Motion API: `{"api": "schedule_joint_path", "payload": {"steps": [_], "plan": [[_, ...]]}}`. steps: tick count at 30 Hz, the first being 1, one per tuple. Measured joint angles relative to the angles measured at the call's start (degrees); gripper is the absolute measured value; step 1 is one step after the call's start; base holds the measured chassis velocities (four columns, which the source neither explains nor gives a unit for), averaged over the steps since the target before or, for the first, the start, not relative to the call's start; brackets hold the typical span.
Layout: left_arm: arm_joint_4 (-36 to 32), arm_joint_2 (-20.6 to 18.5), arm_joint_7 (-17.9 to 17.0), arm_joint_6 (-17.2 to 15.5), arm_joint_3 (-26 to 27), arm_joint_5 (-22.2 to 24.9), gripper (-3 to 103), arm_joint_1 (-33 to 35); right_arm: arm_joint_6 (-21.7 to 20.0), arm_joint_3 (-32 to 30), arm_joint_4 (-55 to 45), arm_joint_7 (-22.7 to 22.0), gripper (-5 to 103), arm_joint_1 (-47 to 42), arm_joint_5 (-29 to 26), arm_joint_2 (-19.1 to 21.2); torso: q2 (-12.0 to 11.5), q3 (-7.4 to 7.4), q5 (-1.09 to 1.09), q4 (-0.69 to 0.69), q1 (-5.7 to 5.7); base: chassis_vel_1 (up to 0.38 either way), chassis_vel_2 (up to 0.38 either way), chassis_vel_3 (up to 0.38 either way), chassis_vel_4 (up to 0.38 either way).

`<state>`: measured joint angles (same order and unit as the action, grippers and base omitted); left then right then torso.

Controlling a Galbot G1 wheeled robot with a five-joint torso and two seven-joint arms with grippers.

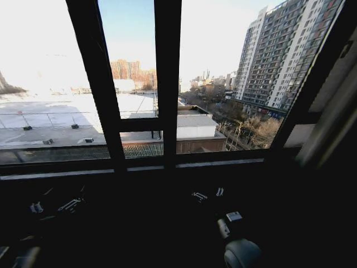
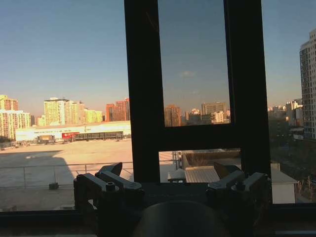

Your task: Open the curtains by pulling them apart, changing their state from closed to fully open.

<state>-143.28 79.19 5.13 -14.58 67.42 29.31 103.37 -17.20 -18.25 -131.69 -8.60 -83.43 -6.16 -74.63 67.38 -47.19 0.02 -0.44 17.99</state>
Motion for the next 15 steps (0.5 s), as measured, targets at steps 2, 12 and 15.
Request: {"api": "schedule_joint_path", "payload": {"steps": [2,12,15], "plan": [[0.0,0.04,0.01,-0.01,-0.02,0.0,100,0.01,0.0,-0.01,0.03,-0.02,100,0.0,-0.01,0.03,0.0,0.0,0.0,0.0,0.0,0.167,-0.335,-0.16,0.356],[0.02,0.91,0.12,0.05,-0.05,-0.17,100,0.29,0.81,-0.12,0.82,-0.06,100,0.5,-0.01,0.23,0.02,0.02,-0.02,0.0,-0.04,0.22,-0.391,-0.225,0.4],[0.03,1.25,0.13,0.17,-0.08,-0.19,100,0.43,1.56,-0.21,1.01,-0.08,100,0.5,0.0,0.33,0.05,0.04,0.01,0.0,-0.07,0.089,-0.288,-0.124,0.329]]}}
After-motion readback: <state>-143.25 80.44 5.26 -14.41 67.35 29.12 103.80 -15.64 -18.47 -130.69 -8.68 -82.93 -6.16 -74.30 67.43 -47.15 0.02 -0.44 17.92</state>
